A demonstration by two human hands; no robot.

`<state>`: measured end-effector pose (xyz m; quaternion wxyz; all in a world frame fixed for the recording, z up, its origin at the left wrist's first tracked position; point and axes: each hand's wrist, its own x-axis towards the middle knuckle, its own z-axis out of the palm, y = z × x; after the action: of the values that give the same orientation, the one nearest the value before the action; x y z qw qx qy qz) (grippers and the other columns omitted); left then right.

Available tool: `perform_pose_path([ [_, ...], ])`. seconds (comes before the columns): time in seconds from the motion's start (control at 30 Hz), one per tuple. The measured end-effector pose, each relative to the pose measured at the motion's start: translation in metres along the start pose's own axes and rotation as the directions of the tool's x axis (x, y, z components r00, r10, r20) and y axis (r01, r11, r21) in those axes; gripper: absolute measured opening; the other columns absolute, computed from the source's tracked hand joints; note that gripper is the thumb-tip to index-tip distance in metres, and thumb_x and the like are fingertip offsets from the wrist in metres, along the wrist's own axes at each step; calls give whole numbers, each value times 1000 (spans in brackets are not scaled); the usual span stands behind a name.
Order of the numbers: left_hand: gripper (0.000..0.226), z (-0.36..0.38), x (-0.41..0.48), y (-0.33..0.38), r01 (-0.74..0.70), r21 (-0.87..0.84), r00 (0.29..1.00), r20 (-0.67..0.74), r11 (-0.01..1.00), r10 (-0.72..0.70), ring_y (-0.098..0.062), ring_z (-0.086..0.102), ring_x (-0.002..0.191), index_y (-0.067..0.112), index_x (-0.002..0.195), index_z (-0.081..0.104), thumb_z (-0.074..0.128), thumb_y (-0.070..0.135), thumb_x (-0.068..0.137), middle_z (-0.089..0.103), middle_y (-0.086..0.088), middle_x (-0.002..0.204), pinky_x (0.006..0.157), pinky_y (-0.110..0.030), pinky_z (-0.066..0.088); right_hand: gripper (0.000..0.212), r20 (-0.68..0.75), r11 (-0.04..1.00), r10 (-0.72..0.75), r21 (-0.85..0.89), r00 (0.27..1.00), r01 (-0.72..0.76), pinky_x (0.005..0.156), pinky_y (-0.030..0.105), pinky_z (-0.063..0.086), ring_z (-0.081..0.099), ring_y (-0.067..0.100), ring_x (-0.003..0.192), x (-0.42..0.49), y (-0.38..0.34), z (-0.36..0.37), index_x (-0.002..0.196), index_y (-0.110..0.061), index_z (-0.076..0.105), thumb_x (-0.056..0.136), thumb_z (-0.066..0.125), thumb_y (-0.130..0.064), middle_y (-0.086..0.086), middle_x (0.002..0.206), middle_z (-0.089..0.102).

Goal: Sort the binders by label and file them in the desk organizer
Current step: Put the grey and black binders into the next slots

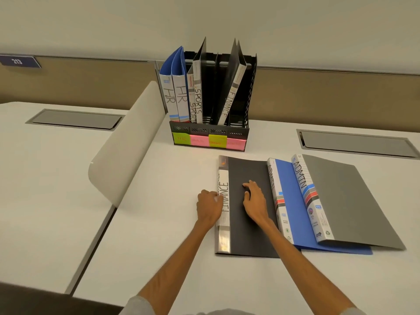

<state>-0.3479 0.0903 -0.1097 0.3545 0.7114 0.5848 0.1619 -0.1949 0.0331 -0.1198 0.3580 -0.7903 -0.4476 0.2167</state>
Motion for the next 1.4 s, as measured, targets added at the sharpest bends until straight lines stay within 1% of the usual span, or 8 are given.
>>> perform_pose_path([
  [0.13,71,9,-7,4,73,-28,997,12,997,-73,-24,43,123,14,130,57,76,51,72,52,-6,127,100,-38,43,34,-11,1000,-2,21,1000,2,123,37,14,22,23,148,-4,1,5,134,-9,51,102,41,-8,8,155,34],
  [0.53,68,0,-9,18,172,-506,985,66,845,-161,-18,67,93,12,122,55,87,16,62,66,-7,121,68,-23,56,34,-20,992,52,117,998,-49,119,41,26,32,26,144,-5,-6,-3,133,-10,52,100,44,-6,8,151,41],
  [0.67,65,-16,-7,47,56,-547,994,-48,836,-98,-20,68,98,13,120,59,85,17,60,68,-7,119,78,-34,61,31,-80,990,36,139,996,-24,104,34,43,54,24,123,10,-23,-20,129,-10,54,98,48,-7,8,134,57],
  [0.9,61,-72,1,118,-202,-524,973,-207,827,106,-17,71,92,15,117,64,85,15,60,69,-5,118,69,-24,60,29,-194,979,-10,200,981,49,97,32,46,58,26,117,51,-76,-64,128,-8,55,100,49,-15,11,129,60],
  [1.0,63,-94,-1,141,-375,-489,921,-294,787,256,-14,71,95,13,118,64,85,12,59,70,-4,116,68,-21,60,28,-265,947,-22,303,964,105,94,32,49,60,24,113,67,-110,-91,124,-14,57,100,47,-26,7,123,64],
  [1.13,57,-109,-7,163,-556,-412,818,-425,722,387,5,65,83,16,116,63,83,11,63,71,1,111,65,-15,58,31,-252,862,-53,478,966,172,89,54,54,61,21,111,82,-160,-133,121,-28,50,98,42,-49,2,120,62],
  [1.27,56,-117,-4,177,-639,-375,742,-531,672,410,15,63,83,18,118,61,81,13,66,65,17,104,71,-15,58,49,-242,792,-178,540,954,285,73,51,60,61,16,107,89,-208,-166,134,-23,40,96,42,-54,-2,117,58],
  [1.4,58,-126,5,191,-694,-351,683,-597,629,420,16,62,89,18,121,59,81,16,67,63,23,102,77,-16,57,57,-226,787,-289,497,930,365,73,48,60,62,15,101,98,-249,-191,142,-23,27,96,48,-49,0,116,58],
])
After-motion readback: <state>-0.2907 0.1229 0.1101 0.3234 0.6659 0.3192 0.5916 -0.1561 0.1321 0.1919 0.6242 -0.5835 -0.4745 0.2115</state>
